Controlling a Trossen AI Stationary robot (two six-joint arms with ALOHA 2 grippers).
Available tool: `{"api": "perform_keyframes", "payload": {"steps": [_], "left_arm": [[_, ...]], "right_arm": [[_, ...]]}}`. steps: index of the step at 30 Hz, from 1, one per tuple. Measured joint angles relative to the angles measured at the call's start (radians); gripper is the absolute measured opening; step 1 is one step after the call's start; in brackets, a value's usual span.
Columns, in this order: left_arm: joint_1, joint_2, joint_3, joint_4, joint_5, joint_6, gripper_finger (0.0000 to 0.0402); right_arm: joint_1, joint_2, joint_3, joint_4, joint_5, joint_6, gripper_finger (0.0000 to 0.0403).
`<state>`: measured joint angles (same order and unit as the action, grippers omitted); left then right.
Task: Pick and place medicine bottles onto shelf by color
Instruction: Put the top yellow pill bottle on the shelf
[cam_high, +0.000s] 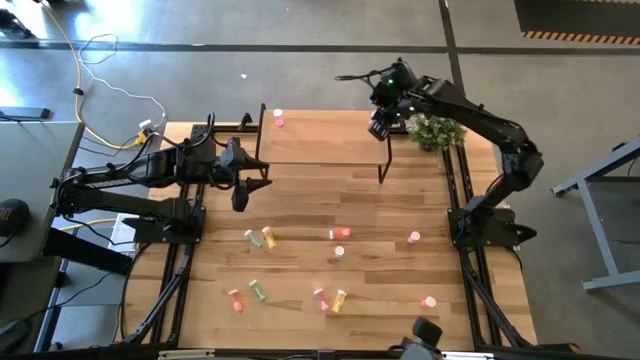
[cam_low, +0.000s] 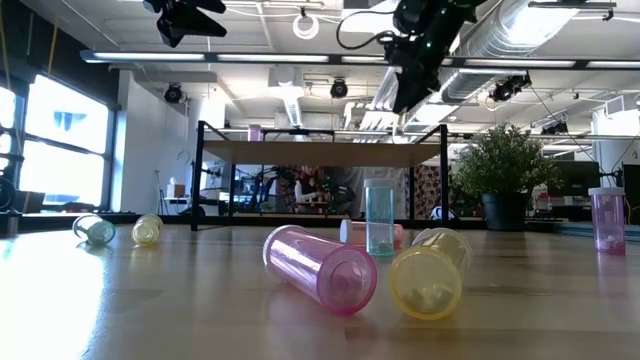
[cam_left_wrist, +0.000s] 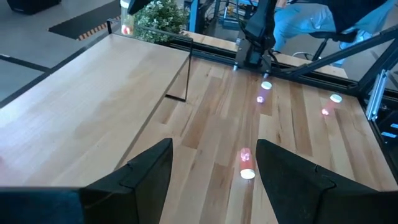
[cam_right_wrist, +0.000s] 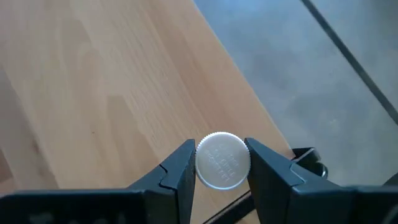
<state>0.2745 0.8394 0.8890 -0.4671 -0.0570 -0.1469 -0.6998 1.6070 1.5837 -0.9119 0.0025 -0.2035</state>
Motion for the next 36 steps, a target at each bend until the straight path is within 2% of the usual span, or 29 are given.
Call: {"api": "perform_keyframes", "payload": {"steps": [15, 36], "left_arm": [[0.000, 0.000, 0.000, 0.000, -0.037, -0.033, 0.0223], [0.000, 0.000, 0.000, 0.000, -0.056, -0.034, 0.0223]], "right_arm": [[0.002, 0.083, -0.001, 0.038, 0.013, -0.051, 0.0114], [0.009, 0.093, -0.001, 0.021, 0.016, -0.092, 0.0115]]}}
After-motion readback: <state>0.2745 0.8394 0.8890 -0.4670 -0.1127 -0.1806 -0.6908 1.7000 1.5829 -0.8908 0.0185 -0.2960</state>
